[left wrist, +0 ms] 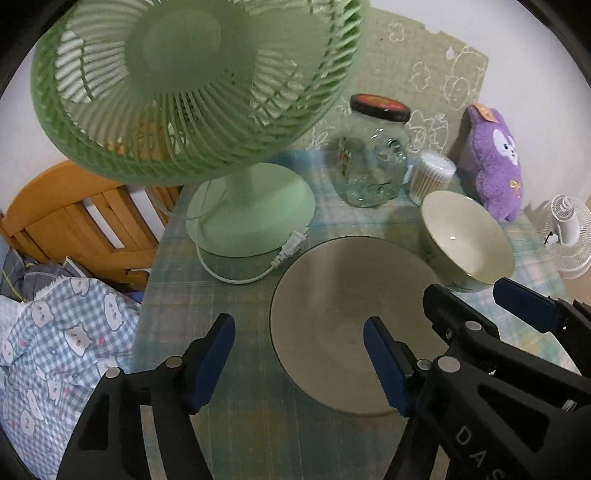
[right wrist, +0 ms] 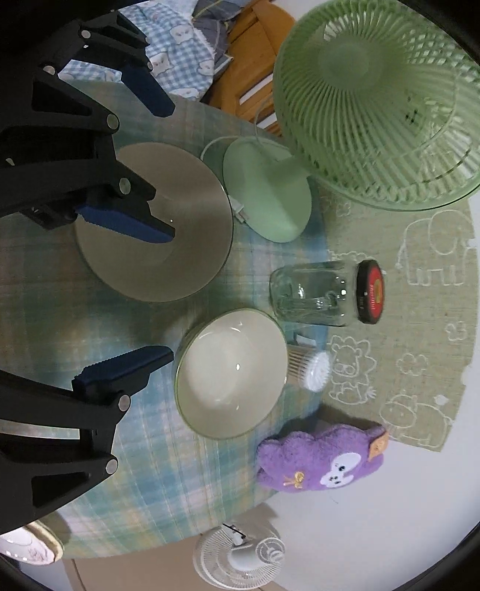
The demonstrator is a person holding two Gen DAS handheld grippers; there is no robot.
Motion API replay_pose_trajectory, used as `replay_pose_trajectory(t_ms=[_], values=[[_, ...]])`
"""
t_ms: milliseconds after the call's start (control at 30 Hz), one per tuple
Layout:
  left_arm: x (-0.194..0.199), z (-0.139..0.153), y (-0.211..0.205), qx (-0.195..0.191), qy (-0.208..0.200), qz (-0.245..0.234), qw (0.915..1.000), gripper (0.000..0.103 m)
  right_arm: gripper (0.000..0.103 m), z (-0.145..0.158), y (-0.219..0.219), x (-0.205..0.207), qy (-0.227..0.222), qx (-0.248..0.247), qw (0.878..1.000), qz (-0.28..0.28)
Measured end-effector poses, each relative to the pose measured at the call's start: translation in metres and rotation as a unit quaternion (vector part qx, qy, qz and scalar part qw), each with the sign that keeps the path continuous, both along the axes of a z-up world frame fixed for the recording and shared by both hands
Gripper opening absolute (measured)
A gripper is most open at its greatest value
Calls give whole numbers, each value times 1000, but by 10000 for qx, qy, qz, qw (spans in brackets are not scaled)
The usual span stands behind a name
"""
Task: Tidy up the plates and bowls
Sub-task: 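Move both grippers to the cream bowl by the green fan and close on its rim, then lift the second cream bowl with both grippers and carry it toward the plate stack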
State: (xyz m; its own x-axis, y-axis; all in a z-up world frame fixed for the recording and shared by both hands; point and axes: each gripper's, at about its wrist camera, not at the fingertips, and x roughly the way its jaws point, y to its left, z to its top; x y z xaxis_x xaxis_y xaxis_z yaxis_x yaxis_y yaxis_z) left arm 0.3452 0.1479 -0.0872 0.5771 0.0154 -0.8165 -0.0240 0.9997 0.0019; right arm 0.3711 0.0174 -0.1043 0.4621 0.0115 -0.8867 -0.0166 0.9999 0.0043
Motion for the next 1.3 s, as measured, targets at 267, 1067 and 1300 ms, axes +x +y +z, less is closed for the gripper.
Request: replay_pose_trajectory(t_ms=[267,1067,1300], values=[[14,-18,2,-52,100,-4,9999,51,58,-22,1,13,76,-78,9999,-89],[17,-28,1,-47,423,-37,9991,27,27,-38,-1,14,415,113,9991,-46],[1,-20,-6,-46,440,-20,9990,27,27,-28,-3,-1,441,57,9990,7]])
